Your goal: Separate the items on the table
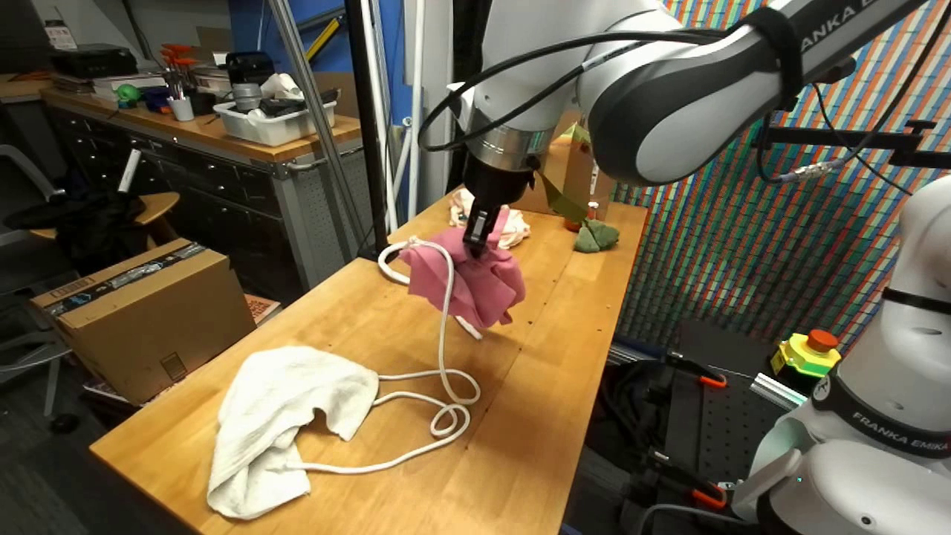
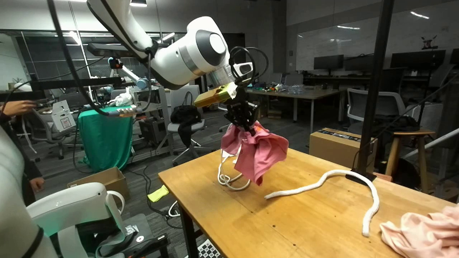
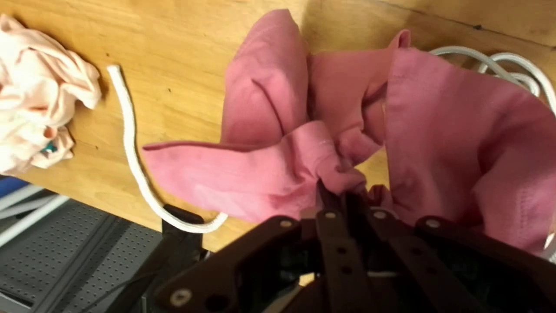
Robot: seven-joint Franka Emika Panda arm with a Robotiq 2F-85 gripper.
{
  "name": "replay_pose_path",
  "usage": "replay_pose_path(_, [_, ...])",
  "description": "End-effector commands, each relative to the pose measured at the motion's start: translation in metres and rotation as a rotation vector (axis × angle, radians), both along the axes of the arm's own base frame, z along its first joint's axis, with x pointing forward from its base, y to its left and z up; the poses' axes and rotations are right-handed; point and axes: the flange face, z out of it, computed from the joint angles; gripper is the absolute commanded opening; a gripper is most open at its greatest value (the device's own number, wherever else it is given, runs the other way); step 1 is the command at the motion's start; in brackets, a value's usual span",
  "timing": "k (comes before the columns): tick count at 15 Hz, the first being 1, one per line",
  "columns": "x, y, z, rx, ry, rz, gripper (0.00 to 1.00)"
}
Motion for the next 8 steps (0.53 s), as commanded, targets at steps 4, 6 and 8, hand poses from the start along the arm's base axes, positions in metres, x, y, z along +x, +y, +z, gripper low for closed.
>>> replay_pose_path(4, [-0.012, -0.074, -0.018, -0.089, 0.04, -0.174, 0.06])
replay_pose_path(6, [-0.015, -0.094, -0.031, -0.117, 0.065, -0.222, 0.06])
replay_pose_path(8, [-0.019, -0.114, -0.041, -0.132, 0.098, -0.27, 0.06])
